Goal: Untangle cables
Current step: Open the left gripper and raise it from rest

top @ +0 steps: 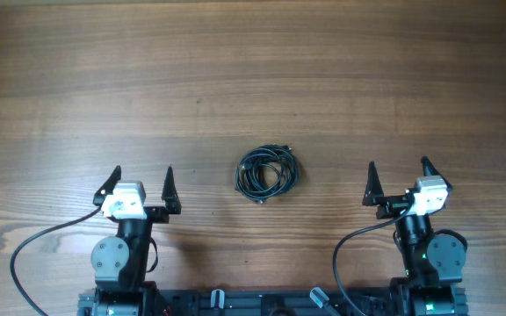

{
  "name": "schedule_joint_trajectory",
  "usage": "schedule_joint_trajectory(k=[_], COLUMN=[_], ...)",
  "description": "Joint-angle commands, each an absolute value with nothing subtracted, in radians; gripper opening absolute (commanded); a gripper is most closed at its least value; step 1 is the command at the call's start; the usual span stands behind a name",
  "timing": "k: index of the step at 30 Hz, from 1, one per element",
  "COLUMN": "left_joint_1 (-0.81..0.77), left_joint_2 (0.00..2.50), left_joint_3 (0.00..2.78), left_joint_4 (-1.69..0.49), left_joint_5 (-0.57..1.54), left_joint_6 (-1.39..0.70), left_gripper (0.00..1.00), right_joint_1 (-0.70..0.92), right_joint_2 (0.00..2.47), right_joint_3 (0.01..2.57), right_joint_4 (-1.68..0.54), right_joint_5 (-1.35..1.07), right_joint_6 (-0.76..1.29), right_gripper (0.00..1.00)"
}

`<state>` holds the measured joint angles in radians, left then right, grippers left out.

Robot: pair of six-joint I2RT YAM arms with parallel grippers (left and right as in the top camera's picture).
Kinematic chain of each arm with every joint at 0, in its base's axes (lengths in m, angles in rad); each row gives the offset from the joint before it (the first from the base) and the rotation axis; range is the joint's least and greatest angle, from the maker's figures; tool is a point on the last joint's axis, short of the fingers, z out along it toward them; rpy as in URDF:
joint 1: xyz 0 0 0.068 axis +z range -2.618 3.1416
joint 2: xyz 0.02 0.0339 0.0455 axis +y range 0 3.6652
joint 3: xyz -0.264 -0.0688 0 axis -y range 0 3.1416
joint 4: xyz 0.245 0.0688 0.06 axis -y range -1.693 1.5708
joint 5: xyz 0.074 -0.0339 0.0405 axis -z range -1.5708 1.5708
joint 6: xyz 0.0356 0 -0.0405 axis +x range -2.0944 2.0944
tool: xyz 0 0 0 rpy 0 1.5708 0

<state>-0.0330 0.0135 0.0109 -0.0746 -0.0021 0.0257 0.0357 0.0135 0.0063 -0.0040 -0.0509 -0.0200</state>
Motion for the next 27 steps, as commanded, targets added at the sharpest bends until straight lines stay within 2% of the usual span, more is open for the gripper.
schedule_joint_trajectory(k=[1,14,16,17,20,27], left_joint_1=[-0.037,-0.037,-0.037,-0.037,-0.037,-0.037], left_joint_2=[0.005,0.005,0.006,0.006,0.006,0.006], left_joint_3=[0.006,0.006,0.006,0.006,0.006,0.006], left_joint_4=[-0.076,-0.076,-0.072,-0.069,-0.068,0.002], left_joint_5=[0.007,0.019,0.086,0.100,0.102,0.201], left_joint_6=[0.045,0.044,-0.065,-0.251,-0.465,-0.483], left_gripper=[1.00,1.00,1.00,1.00,1.00,1.00], right_joint_1=[0.036,0.036,0.036,0.036,0.036,0.036], right_joint_2=[0.005,0.005,0.005,0.005,0.005,0.005], right_joint_3=[0.006,0.006,0.006,0.006,0.006,0.006], right_joint_4=[-0.001,-0.001,-0.001,-0.001,-0.001,-0.001], right_joint_5=[-0.050,-0.050,-0.050,-0.050,-0.050,-0.050], right_joint_6=[-0.023,-0.023,-0.023,-0.023,-0.023,-0.023], right_gripper=[1.00,1.00,1.00,1.00,1.00,1.00])
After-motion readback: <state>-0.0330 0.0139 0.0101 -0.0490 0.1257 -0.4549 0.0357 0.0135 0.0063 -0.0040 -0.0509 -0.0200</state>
